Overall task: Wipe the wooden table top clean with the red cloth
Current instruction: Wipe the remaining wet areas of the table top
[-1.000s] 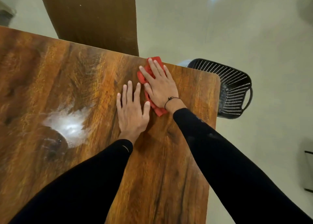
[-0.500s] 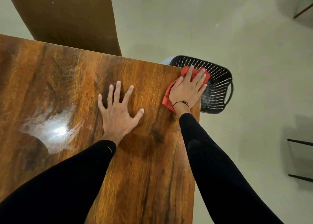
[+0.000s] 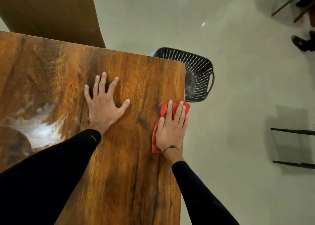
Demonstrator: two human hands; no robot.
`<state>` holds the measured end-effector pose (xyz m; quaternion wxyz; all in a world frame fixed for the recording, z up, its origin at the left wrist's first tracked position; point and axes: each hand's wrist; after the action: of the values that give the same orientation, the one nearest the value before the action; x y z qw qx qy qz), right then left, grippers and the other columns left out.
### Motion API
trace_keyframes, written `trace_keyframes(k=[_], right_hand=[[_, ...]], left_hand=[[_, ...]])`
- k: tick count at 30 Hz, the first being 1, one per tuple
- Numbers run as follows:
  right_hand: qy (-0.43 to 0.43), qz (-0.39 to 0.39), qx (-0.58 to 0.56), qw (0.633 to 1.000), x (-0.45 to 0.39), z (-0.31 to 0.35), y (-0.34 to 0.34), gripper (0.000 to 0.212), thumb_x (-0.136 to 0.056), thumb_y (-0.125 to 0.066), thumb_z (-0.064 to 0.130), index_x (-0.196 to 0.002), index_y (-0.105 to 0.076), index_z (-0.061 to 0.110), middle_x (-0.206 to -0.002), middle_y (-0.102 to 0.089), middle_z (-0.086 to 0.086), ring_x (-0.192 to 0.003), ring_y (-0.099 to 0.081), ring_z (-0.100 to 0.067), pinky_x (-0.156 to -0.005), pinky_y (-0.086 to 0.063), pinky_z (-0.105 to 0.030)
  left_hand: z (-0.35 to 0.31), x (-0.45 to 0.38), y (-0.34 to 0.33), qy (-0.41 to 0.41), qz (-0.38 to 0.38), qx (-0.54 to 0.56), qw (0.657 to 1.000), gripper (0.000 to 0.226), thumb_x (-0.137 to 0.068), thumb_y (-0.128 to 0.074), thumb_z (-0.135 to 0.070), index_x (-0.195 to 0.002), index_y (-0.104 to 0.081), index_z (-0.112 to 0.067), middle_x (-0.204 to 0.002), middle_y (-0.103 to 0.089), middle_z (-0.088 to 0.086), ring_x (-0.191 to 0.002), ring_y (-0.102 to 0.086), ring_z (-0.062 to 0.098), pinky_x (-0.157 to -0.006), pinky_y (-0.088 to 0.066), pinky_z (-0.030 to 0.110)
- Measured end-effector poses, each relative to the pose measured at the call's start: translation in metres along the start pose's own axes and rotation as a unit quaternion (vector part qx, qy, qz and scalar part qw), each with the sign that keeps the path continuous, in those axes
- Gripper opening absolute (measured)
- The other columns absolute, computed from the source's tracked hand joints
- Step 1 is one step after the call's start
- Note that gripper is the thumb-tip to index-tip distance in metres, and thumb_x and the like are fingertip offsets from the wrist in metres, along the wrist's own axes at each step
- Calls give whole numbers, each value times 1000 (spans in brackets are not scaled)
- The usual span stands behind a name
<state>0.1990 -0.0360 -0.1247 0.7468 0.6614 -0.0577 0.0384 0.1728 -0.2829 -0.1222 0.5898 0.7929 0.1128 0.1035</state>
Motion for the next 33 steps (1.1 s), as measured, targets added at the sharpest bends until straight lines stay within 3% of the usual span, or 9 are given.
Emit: trace_keyframes(k=[6,11,17,20,26,33], right_hand=[[-10,6,-10,1000,112,-32,-12,71,-117,-31,42,-183,-13,23,-190,1,-11,-177,-2,-32,-140,-18,-56],[-2,19,7,1000,175,-47,-20,69,-119,-15,48,-183,-14,23,-190,2,-11,-176,-6,-35,-137,-17,-55],[11,27,5,1000,165,-50,-18,74,-115,-31,45,-182,-15,20,-190,3,-16,-176,-4,-37,-139,-19,-59],[33,30,-11,999,139,-49,-13,74,-115,-30,45,-183,-12,21,-190,3,-15,-177,0,-36,-141,-18,-59],[89,6,-21,996,58,-45,-10,73,-117,-30,45,-183,-10,21,-189,-1,-18,-176,-2,-37,-142,-16,-58],[66,-18,-17,998,96,-55,-20,71,-118,-32,44,-182,-15,21,-189,-6,-18,-176,-8,-38,-142,-18,-56]], left_hand=[[-2,3,5,-39,20,4,999,89,-93,-47,-84,-168,-38,-36,-182,-22,9,-170,-18,33,-136,-8,63],[-8,25,11,-79,38,-4,996,84,-98,-43,-78,-167,-40,-30,-182,-24,12,-169,-20,34,-137,-10,58],[-43,153,-12,-240,117,-23,963,86,-104,-41,-72,-177,-23,-29,-187,-4,8,-173,-6,26,-139,-9,53],[-37,169,-19,-232,92,-35,968,90,-104,-42,-72,-178,-16,-29,-187,0,7,-173,-5,26,-140,-7,52],[-41,172,-18,-233,85,-29,968,88,-103,-46,-71,-177,-24,-29,-186,-10,9,-172,-13,29,-138,-14,54],[-43,174,-17,-227,77,-20,971,88,-101,-47,-72,-175,-27,-29,-185,-15,11,-171,-16,31,-137,-15,55]])
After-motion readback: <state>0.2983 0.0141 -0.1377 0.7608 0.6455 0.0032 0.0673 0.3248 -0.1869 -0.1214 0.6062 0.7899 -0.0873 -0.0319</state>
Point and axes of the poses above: each hand's wrist, its own x-axis away from the middle knuckle, its own y-axis out of the back of the hand, z = x × y
